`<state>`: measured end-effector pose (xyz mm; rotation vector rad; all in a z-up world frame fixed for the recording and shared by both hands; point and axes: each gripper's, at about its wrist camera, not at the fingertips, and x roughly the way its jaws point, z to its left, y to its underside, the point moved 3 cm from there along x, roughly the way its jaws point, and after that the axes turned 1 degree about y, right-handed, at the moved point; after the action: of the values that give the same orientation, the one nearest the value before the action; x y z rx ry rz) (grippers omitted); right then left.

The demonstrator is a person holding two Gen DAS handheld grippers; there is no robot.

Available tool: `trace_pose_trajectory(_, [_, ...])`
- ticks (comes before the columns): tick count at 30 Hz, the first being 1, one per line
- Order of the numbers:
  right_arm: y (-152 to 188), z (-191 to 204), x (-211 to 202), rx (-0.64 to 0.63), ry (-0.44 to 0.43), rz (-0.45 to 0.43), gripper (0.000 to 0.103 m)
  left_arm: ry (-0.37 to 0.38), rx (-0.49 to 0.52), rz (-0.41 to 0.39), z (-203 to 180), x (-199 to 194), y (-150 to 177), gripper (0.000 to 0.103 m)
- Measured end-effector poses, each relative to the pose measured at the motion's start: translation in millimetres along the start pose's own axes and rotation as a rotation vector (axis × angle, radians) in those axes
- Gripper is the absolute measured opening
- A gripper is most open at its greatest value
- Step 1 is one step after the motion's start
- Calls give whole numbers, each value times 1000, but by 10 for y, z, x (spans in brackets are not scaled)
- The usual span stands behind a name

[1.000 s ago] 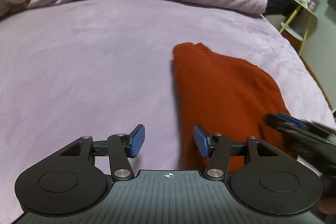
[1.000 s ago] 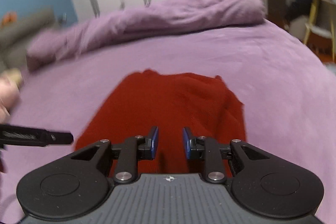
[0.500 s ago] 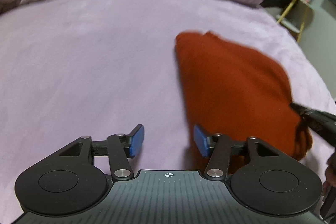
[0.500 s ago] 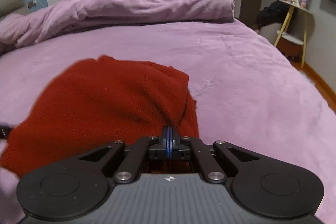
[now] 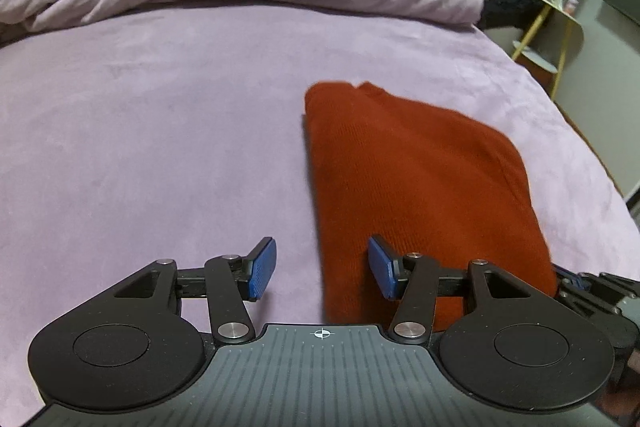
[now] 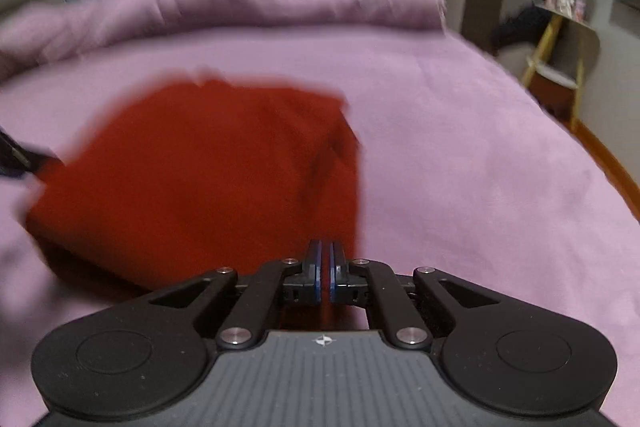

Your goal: Fold small clothes

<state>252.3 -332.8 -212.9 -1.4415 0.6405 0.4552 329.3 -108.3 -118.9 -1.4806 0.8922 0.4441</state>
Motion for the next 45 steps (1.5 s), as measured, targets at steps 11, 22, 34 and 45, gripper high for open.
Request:
trace_pose_trajectory(11, [-157,-1088,357,749,-553,125,68,393,-367,65,770,237,-155,61])
trace_pose_trajectory(22, [-488,-820,1038,697,-703,251,64,519,-447,179,703,964,-390,67])
trace_pose_trajectory(34, [-471,-679,1091,655,-692,256,44,565,-507,211,681,1180,-373,75])
trace_pose_trajectory(45, [-453,-650,1097,670,-698,253,43,617,-594,264,659,1290,-438,79])
